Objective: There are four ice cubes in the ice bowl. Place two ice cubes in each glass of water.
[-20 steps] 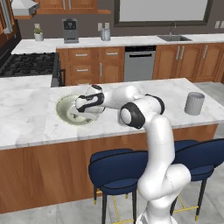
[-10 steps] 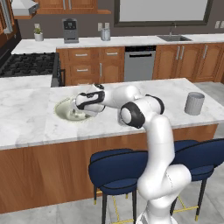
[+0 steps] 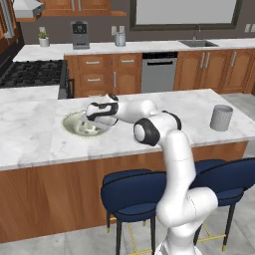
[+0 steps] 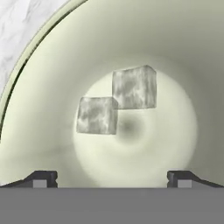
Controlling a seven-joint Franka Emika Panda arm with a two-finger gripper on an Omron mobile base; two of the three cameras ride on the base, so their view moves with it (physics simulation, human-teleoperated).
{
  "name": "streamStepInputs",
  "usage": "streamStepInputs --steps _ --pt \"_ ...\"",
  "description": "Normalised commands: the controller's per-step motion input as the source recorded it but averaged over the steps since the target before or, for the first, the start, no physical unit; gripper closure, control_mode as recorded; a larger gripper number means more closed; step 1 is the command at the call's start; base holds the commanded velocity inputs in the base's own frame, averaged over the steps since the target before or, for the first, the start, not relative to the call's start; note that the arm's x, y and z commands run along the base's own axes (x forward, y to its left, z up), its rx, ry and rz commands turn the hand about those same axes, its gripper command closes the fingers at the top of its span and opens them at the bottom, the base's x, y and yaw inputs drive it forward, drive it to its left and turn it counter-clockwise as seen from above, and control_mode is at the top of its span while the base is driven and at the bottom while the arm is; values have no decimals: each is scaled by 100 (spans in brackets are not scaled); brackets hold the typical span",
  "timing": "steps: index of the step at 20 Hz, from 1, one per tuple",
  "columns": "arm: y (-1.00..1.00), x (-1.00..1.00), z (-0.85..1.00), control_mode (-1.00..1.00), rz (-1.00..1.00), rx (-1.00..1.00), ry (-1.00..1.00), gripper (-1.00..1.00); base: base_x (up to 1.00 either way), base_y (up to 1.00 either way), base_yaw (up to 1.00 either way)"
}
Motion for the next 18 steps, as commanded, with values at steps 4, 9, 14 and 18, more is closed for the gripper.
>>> streamStepInputs --steps 4,9,14,18 --pt "33 53 0 -100 11 0 0 -100 0 0 0" --pt "18 34 0 -100 9 0 0 -100 0 0 0" --pt "19 24 -14 -100 9 0 4 -100 0 0 0" --pt "29 5 -34 -100 9 -6 14 -100 0 0 0"
